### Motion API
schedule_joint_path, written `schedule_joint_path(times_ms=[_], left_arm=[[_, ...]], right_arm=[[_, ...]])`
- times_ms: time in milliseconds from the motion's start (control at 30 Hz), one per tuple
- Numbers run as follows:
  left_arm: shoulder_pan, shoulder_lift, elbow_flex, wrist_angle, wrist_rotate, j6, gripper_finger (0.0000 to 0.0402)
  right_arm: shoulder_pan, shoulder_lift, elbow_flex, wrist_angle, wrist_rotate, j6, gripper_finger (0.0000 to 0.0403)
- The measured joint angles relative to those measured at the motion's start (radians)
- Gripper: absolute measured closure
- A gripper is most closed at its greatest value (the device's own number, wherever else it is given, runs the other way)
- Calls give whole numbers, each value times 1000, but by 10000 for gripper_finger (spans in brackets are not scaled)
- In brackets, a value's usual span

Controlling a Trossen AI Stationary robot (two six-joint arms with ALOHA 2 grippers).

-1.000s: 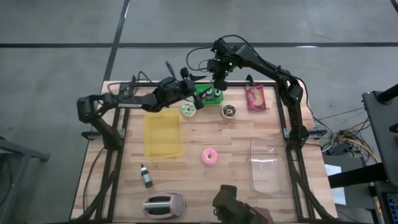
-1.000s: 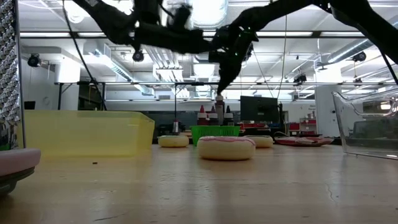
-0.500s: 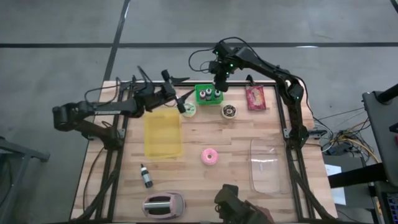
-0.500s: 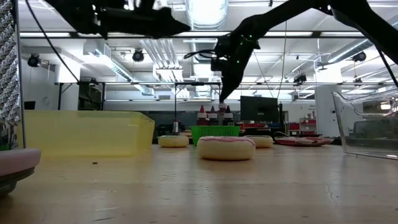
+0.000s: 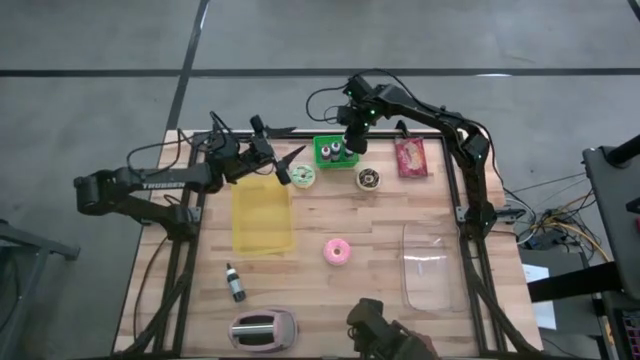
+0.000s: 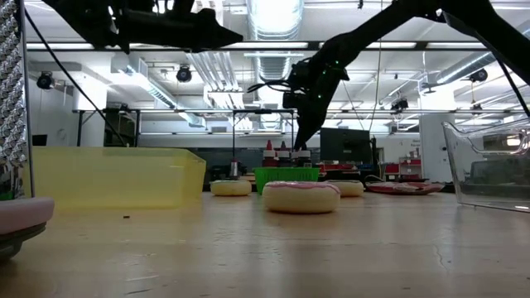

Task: Pick & Place Food Item
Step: Put the pink food coloring bottle into the green bin, then put the black donut into the transparent bin

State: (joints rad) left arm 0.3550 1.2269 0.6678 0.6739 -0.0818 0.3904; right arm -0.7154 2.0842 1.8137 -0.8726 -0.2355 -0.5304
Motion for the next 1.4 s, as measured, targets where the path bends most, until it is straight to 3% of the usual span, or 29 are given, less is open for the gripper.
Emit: schedule_joint_path(times_ms=[833, 1133, 1400], left_arm=[[0, 2, 0, -2, -3, 3, 145], [1, 2, 0, -1, -3, 3, 145], [1, 2, -1, -2, -3, 3, 145]], right_arm=[[-6, -1, -13, 25, -10, 40, 380], [-19, 0, -15, 24, -8, 63, 289], [-18, 0, -15, 44, -7, 63, 246]])
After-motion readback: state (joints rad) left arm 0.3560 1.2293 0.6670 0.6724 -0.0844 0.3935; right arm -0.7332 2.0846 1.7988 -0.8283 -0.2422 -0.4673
